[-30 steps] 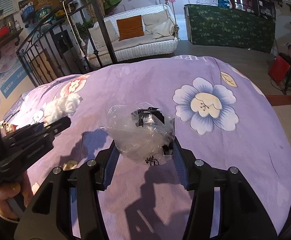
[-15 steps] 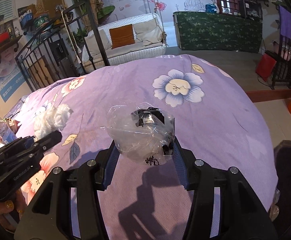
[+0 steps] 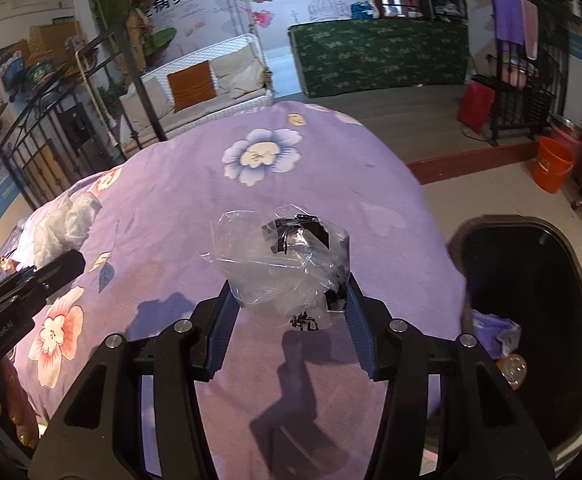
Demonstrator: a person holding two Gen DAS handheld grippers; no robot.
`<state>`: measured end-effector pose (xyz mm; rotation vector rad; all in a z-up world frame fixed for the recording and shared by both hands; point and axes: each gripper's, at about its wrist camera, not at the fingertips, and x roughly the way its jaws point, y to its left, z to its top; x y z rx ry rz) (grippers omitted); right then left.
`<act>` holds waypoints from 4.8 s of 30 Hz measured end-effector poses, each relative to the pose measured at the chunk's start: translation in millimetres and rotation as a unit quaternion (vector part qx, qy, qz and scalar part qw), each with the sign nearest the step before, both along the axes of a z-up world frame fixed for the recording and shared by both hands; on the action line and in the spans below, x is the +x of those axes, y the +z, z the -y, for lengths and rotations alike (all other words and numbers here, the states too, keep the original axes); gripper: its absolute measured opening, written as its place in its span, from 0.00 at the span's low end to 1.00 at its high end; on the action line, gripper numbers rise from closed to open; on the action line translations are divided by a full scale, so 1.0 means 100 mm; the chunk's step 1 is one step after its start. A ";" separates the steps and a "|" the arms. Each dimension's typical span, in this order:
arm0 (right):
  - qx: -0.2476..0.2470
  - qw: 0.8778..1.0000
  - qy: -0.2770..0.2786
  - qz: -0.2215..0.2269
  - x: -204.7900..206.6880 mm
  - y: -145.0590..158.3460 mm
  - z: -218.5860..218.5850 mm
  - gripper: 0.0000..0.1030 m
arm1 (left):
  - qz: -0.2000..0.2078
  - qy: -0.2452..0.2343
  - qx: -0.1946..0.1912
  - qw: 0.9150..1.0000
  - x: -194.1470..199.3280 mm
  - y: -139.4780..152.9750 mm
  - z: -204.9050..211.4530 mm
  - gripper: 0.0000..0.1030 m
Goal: Collect trash
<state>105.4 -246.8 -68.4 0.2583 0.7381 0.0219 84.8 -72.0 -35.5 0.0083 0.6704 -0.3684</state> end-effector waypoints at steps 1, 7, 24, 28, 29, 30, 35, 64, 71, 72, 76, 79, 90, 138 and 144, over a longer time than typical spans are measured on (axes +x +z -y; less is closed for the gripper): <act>0.000 1.000 -0.006 0.000 -0.04 0.00 0.05 0.50 | 0.000 -0.005 -0.001 1.000 -0.03 0.00 0.03 0.27; -0.004 0.999 -0.055 0.002 -0.24 0.00 0.37 0.50 | 0.000 -0.038 -0.009 0.999 -0.15 0.00 0.27 0.27; -0.018 0.980 -0.186 -0.060 -0.52 -0.32 1.33 0.50 | 0.000 -0.139 -0.003 0.990 -0.24 -0.06 0.95 0.27; -0.005 0.974 -0.205 -0.097 -0.52 -0.56 1.52 0.50 | 0.000 -0.159 0.000 0.987 -0.28 -0.10 1.08 0.27; -0.003 0.973 -0.208 -0.103 -0.51 -0.60 1.55 0.50 | 0.000 -0.164 0.000 0.987 -0.29 -0.10 1.12 0.27; -0.003 0.970 -0.214 -0.113 -0.50 -0.66 1.59 0.50 | 0.000 -0.167 0.001 0.986 -0.30 -0.10 1.13 0.27; 0.004 0.963 -0.224 -0.152 -0.43 -0.89 1.73 0.50 | -0.004 -0.180 0.005 0.984 -0.32 -0.13 1.22 0.27; 0.001 0.952 -0.299 -0.059 -0.74 -0.42 1.97 0.78 | -0.056 -0.256 0.009 0.965 -0.30 -0.34 1.89 0.27; -0.007 0.944 -0.328 -0.040 -0.95 -0.29 2.13 0.79 | -0.088 -0.291 0.017 0.953 -0.28 -0.47 2.26 0.27; -0.007 0.942 -0.333 -0.038 -0.98 -0.28 2.15 0.79 | -0.094 -0.300 0.019 0.949 -0.27 -0.49 2.32 0.27; -0.006 0.937 -0.348 -0.033 -1.07 -0.27 2.24 0.79 | -0.109 -0.326 0.037 0.938 -0.27 -0.55 2.56 0.27; -0.005 0.933 -0.358 -0.031 -1.11 -0.27 2.29 0.79 | -0.121 -0.340 0.052 0.931 -0.28 -0.63 2.72 0.28; -0.011 0.922 -0.385 -0.035 -1.26 -0.32 2.43 0.81 | -0.119 -0.362 0.057 0.923 -0.39 -0.71 2.85 0.67; -0.175 0.953 -0.139 0.206 -1.34 0.41 -1.28 0.95 | 0.136 0.122 0.020 0.983 -1.02 0.26 -0.62 0.94; -0.178 0.951 -0.141 0.210 -1.41 0.43 -1.33 0.95 | 0.139 0.124 0.011 0.982 -1.02 0.26 -0.66 0.94</act>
